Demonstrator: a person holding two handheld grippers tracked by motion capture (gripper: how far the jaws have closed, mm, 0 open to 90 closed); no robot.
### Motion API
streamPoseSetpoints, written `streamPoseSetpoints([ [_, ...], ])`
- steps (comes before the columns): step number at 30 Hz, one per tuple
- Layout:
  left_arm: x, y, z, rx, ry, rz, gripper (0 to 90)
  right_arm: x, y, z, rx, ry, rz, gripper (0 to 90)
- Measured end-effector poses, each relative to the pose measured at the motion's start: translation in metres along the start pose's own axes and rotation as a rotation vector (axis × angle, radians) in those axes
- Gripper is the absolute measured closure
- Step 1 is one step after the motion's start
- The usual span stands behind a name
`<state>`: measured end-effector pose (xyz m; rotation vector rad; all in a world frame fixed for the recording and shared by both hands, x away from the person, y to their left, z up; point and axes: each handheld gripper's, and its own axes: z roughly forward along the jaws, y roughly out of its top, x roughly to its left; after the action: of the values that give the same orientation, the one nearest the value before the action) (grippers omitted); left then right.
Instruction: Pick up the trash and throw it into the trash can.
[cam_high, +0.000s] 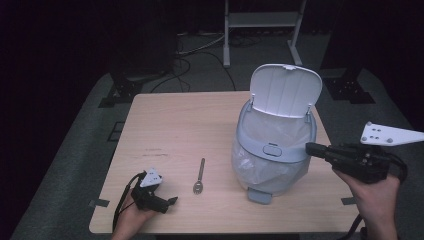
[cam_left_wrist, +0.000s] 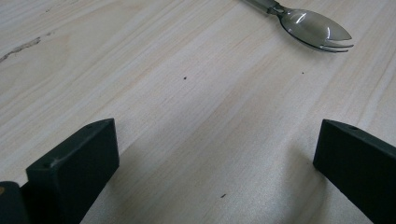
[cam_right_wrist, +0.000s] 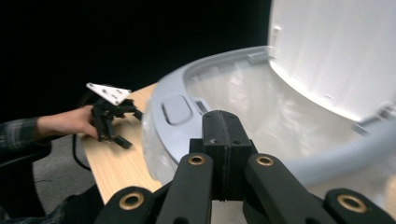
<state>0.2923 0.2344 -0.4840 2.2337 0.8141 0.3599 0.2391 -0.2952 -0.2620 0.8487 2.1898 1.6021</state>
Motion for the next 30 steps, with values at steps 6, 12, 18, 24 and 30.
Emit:
streamPoseSetpoints([
  [6, 0.0, 0.0, 0.0, 0.0, 0.0, 0.0, 0.0, -0.009, -0.013, -0.013, 0.017, -0.067, 0.02, 89.9],
  [12, 0.0, 0.0, 0.0, 0.0, 0.0, 0.0, 0.0, -0.017, -0.03, -0.017, 0.054, -0.123, 0.038, 82.4],
  [18, 0.0, 0.0, 0.0, 0.0, 0.0, 0.0, 0.0, -0.026, -0.051, -0.014, 0.088, -0.181, 0.058, 67.7],
  [24, 0.0, 0.0, 0.0, 0.003, 0.0, 0.001, 0.0, -0.033, -0.072, -0.006, 0.137, -0.233, 0.07, 55.6],
  [30, 0.0, 0.0, 0.0, 0.002, -0.001, 0.0, 0.0, -0.039, -0.095, 0.001, 0.172, -0.271, 0.085, 40.4],
])
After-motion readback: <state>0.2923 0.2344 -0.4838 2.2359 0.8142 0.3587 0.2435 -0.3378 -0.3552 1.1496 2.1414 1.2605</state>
